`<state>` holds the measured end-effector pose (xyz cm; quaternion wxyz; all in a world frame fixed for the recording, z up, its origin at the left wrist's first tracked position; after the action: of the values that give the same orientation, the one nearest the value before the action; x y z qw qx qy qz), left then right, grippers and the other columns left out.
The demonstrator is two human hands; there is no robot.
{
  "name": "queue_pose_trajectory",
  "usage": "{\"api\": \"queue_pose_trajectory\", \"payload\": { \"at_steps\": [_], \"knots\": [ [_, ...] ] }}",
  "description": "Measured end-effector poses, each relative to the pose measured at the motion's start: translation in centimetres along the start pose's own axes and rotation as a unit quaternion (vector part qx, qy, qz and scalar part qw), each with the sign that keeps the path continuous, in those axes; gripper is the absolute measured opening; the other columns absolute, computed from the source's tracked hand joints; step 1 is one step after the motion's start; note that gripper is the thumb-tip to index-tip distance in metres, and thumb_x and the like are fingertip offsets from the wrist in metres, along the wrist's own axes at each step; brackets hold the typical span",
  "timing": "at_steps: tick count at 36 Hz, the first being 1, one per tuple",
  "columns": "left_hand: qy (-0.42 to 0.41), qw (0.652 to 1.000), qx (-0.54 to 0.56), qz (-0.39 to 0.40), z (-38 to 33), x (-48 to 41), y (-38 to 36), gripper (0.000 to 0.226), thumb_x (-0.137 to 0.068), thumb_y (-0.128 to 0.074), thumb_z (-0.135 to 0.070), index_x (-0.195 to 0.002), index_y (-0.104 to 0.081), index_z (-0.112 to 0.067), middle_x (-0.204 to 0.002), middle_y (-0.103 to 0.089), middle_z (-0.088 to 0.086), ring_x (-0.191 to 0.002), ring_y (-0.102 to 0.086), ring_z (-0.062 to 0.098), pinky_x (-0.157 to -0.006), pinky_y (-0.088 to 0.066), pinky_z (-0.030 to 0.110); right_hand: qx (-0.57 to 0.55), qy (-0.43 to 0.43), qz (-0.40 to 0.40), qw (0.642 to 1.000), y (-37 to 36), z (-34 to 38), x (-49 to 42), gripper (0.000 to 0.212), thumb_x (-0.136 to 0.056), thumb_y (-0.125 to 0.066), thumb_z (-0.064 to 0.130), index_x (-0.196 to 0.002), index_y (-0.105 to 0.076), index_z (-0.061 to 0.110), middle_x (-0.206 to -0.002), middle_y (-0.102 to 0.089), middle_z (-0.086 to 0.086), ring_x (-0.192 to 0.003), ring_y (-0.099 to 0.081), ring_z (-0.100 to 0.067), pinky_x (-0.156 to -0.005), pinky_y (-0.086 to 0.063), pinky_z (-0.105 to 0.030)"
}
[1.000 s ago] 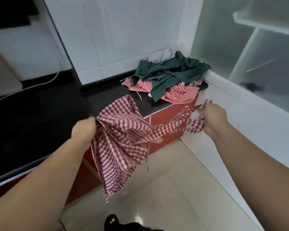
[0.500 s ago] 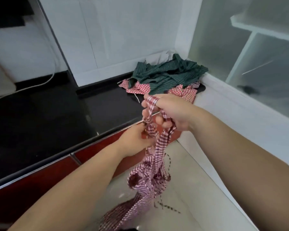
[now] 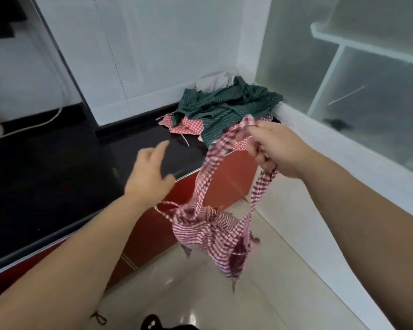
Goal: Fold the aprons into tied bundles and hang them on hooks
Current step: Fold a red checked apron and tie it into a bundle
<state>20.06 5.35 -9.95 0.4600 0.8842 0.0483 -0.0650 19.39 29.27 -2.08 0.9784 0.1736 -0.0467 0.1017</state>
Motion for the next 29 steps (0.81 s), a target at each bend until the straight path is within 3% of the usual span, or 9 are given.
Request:
{"api": "queue_pose_trajectory", "payload": {
  "at_steps": [2,5,8,10,12,16,19,22,29],
  "knots": [
    [-0.038,0.992,0.058,0.104,-2.4,0.5,-1.9,0.1,-0.08,-0.069,-0.009,-0.154,-0.005,-0.028,-0.153,-0.022,0.005,-0.133,-0.033,0.017,-0.106,-0.03,0.023,0.066,0.025,0.054,0.996,-1.6,0.8,0.1,0.028,-0.097,-0.04,0.017,-0.085,-0.058,0.035,-0.054,-0.052,0.007,-0.043,-0.034,-0.01,-0.042,-0.025,-0.02],
    [-0.053,0.975,0.108,0.185,-4.6,1.2,-4.3,0.109,-0.079,-0.072,-0.018,-0.151,0.007,-0.038,-0.141,-0.042,0.0,-0.103,-0.053,0.012,-0.086,-0.046,0.029,0.081,0.033,0.089,0.992,-3.3,0.8,0.1,0.031,-0.1,-0.038,0.02,-0.098,-0.057,0.044,-0.059,-0.054,0.006,-0.043,-0.035,-0.009,-0.042,-0.026,-0.02],
    [-0.051,0.975,0.128,0.176,-4.6,1.2,-5.2,0.08,-0.074,-0.069,-0.042,-0.146,-0.034,-0.038,-0.114,-0.063,-0.004,-0.091,-0.062,0.016,-0.09,-0.05,0.039,0.05,0.017,0.079,0.995,-3.5,0.2,0.2,0.027,-0.098,-0.037,0.019,-0.096,-0.059,0.034,-0.061,-0.054,0.003,-0.048,-0.034,-0.013,-0.046,-0.024,-0.022],
    [-0.034,0.978,0.123,0.165,-4.1,1.3,-5.4,0.032,-0.084,-0.068,-0.036,-0.112,-0.067,-0.02,-0.093,-0.07,0.003,-0.08,-0.063,0.018,-0.079,-0.05,0.035,0.034,0.01,0.076,0.996,-3.3,0.0,0.6,0.026,-0.098,-0.038,0.018,-0.095,-0.06,0.032,-0.061,-0.054,0.002,-0.05,-0.033,-0.014,-0.047,-0.022,-0.023],
    [-0.015,0.987,0.095,0.131,-3.6,1.4,-4.9,0.02,-0.094,-0.059,-0.027,-0.088,-0.067,-0.01,-0.073,-0.063,0.006,-0.064,-0.053,0.015,-0.061,-0.04,0.029,0.046,0.01,0.066,0.997,-2.8,0.0,1.0,0.023,-0.098,-0.039,0.018,-0.094,-0.058,0.031,-0.064,-0.054,0.001,-0.052,-0.033,-0.014,-0.048,-0.022,-0.023],
    [0.032,0.997,0.073,0.003,-2.6,1.4,-2.6,0.02,-0.098,-0.045,-0.019,-0.08,-0.05,-0.012,-0.073,-0.047,0.001,-0.063,-0.042,0.007,-0.057,-0.026,0.032,0.124,0.048,-0.061,0.989,-0.7,0.1,0.9,0.017,-0.09,-0.043,0.008,-0.084,-0.058,0.011,-0.07,-0.054,0.003,-0.051,-0.041,-0.008,-0.052,-0.031,-0.023],
    [0.087,0.983,0.162,-0.01,-2.1,1.8,-1.7,0.02,-0.102,-0.035,-0.022,-0.091,-0.047,-0.011,-0.075,-0.059,0.005,-0.068,-0.058,0.022,-0.06,-0.042,0.038,0.187,0.059,-0.187,0.963,1.2,-0.7,0.5,0.03,-0.09,-0.044,0.004,-0.112,-0.063,0.013,-0.102,-0.053,0.002,-0.085,-0.051,-0.015,-0.074,-0.039,-0.025],
    [0.052,0.984,0.17,-0.005,-2.7,2.5,-0.5,0.024,-0.1,-0.044,-0.031,-0.088,-0.049,-0.01,-0.068,-0.055,0.004,-0.065,-0.058,0.021,-0.065,-0.048,0.041,0.145,0.018,-0.245,0.959,2.7,-2.4,0.0,0.038,-0.088,-0.041,0.002,-0.12,-0.06,0.012,-0.109,-0.055,-0.001,-0.08,-0.053,-0.022,-0.073,-0.046,-0.032],
    [0.018,0.999,0.007,-0.044,-0.8,2.6,2.5,0.021,-0.082,-0.073,-0.031,-0.089,-0.056,-0.021,-0.079,-0.062,-0.004,-0.076,-0.061,0.02,-0.065,-0.049,0.034,0.133,-0.018,-0.217,0.967,2.6,-4.4,-0.6,0.033,-0.098,-0.042,0.03,-0.068,-0.049,0.018,-0.068,-0.051,-0.003,-0.064,-0.048,-0.025,-0.057,-0.037,-0.03]
  ]
}}
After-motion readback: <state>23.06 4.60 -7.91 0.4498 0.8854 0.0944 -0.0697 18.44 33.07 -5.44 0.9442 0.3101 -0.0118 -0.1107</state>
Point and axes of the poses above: each hand's wrist, its own x-axis away from the middle knuckle, its own y-axis out of the back of the hand, z = x × y, the point moved 6 cm from there along -x, towards the middle knuckle
